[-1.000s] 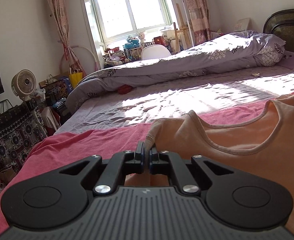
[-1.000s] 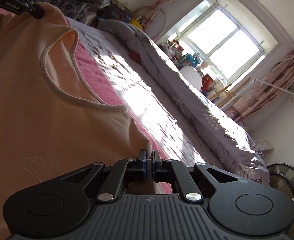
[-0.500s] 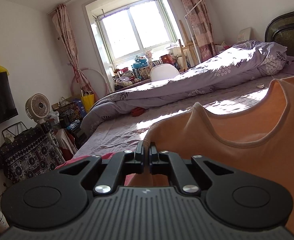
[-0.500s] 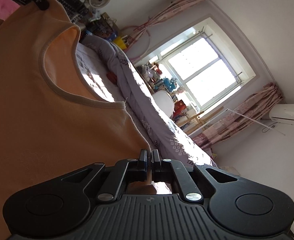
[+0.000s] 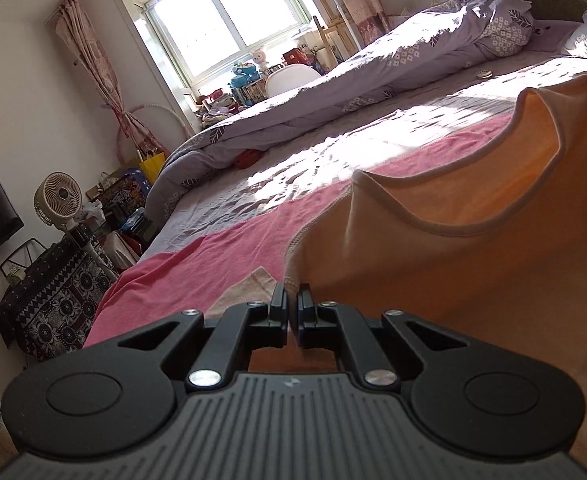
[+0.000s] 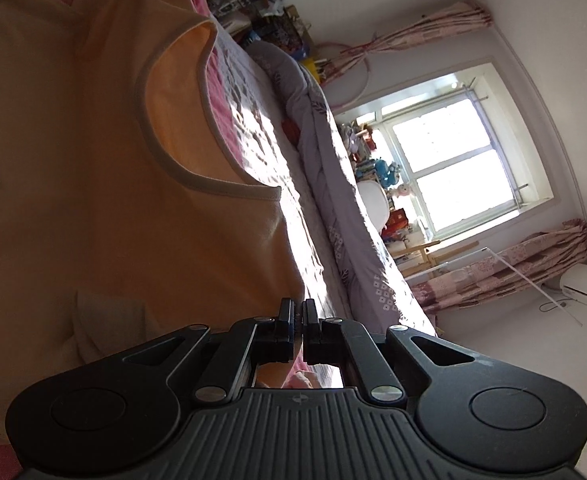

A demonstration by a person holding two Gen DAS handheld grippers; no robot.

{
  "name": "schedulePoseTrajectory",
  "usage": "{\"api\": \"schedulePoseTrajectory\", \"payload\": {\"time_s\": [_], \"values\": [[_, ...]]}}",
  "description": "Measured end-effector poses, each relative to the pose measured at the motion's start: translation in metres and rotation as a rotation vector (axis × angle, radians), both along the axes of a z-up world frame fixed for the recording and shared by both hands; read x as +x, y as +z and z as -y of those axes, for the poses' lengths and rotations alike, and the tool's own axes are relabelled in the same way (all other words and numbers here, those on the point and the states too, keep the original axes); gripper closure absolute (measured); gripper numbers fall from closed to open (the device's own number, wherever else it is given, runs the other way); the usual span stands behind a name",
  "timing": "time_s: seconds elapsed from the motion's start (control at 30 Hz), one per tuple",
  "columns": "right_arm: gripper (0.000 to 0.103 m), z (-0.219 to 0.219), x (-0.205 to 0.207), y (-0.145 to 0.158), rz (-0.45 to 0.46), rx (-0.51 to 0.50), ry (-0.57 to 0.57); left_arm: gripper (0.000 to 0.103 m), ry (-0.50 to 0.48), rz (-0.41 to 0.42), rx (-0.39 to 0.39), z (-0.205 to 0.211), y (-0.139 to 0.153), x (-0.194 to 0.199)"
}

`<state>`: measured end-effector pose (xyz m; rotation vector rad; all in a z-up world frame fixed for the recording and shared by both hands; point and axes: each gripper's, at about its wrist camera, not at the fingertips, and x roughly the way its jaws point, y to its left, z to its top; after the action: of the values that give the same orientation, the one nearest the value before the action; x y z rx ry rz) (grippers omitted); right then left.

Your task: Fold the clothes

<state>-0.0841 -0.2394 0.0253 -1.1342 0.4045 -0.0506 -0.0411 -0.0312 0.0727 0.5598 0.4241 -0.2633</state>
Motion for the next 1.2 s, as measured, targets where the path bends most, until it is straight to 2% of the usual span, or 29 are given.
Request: {"api": "schedulePoseTrajectory", "payload": {"time_s": [0.2, 0.3, 0.4, 0.47, 0.53, 0.6, 0.7, 0.83, 0.9, 0.97, 1.03, 1.07, 1.17, 1.2], "values": [[0.098, -0.002, -0.025, -0.031, -0.148, 0.004, 0.033, 0.094, -0.042, -0.123, 0.068, -0.013, -0.032, -0.016], [0.097, -0.006, -0.033, -0.041, -0.23, 0.029, 0.057, 0.085, -0.05, -0.157, 0.075, -0.022, -0.037, -0.02], [0.093, -0.008, -0.031, -0.04, -0.269, 0.087, 0.051, 0.085, -0.064, -0.17, 0.064, -0.03, -0.033, -0.023], [0.078, -0.006, -0.026, -0.03, -0.29, 0.157, 0.053, 0.084, -0.083, -0.165, 0.067, -0.036, -0.028, -0.028], [0.046, -0.001, -0.016, -0.016, -0.315, 0.243, 0.059, 0.083, -0.101, -0.166, 0.083, -0.04, -0.024, -0.031], [0.042, 0.003, -0.005, -0.001, -0.338, 0.327, 0.064, 0.083, -0.116, -0.165, 0.111, -0.045, -0.021, -0.034], [0.035, 0.001, 0.013, 0.005, -0.378, 0.394, 0.061, 0.072, -0.129, -0.168, 0.138, -0.051, -0.022, -0.037], [0.036, -0.008, 0.025, 0.0, -0.426, 0.391, 0.078, 0.071, -0.133, -0.166, 0.17, -0.049, -0.026, -0.04], [0.04, -0.018, 0.015, -0.007, -0.43, 0.357, 0.106, 0.071, -0.143, -0.147, 0.181, -0.048, -0.025, -0.044], [0.057, -0.027, 0.004, -0.014, -0.431, 0.323, 0.132, 0.071, -0.153, -0.128, 0.193, -0.047, -0.023, -0.049], [0.084, -0.031, 0.001, -0.019, -0.427, 0.309, 0.127, 0.071, -0.164, -0.109, 0.205, -0.046, -0.021, -0.053], [0.085, -0.032, 0.001, -0.02, -0.426, 0.314, 0.122, 0.071, -0.169, -0.1, 0.21, -0.045, -0.02, -0.055], [0.087, -0.031, 0.003, -0.017, -0.416, 0.336, 0.103, 0.07, -0.27, -0.057, 0.192, -0.038, -0.005, -0.07], [0.087, -0.03, 0.004, -0.015, -0.411, 0.344, 0.097, 0.066, -0.311, -0.041, 0.197, -0.034, -0.003, -0.075]]}}
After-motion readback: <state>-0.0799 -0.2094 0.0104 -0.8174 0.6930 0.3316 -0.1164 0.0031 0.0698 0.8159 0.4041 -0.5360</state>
